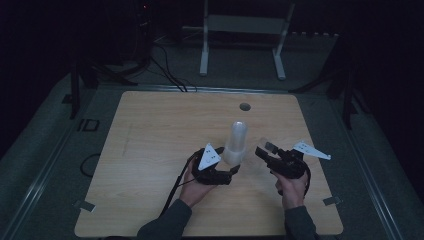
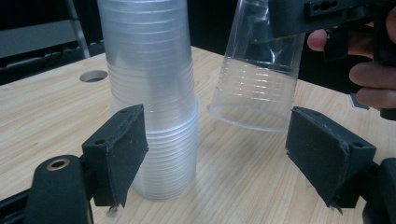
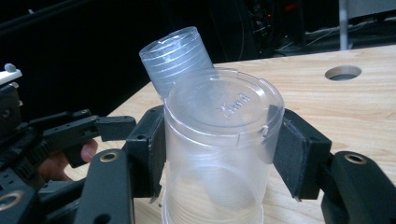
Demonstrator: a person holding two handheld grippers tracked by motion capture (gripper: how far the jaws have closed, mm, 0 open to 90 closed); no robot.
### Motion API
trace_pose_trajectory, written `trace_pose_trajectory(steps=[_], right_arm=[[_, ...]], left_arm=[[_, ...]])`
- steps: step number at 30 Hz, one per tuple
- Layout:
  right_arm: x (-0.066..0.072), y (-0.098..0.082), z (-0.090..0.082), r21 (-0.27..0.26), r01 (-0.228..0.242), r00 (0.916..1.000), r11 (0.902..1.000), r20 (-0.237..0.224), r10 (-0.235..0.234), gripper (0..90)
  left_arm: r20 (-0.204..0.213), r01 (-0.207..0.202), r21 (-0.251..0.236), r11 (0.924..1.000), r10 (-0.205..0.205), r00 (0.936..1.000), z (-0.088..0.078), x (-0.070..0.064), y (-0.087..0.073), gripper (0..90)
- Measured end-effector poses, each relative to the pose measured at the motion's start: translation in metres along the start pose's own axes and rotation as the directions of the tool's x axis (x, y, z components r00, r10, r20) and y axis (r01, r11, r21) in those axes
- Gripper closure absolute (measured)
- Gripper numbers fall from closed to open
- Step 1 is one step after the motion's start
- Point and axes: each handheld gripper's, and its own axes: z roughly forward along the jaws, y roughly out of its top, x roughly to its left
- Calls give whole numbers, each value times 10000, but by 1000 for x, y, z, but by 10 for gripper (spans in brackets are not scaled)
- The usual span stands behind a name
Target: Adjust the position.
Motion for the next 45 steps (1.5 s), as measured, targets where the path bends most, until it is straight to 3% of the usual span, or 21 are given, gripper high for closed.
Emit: trace_pose_trajectory(steps=[12, 34, 45], right_arm=[[1, -6, 2, 85, -324, 9990, 9994, -303, 326, 409], [0, -12, 4, 151, -722, 9963, 9973, -465, 729, 410], [-1, -10, 1, -27, -1212, 9889, 9926, -869, 1205, 411]], left_arm=[[128, -192, -194, 9996, 194, 9997, 4, -6, 4, 202], [225, -380, -267, 9989, 386, 9990, 10, -10, 4, 203], [417, -436, -378, 9983, 452, 9981, 14, -13, 4, 202]])
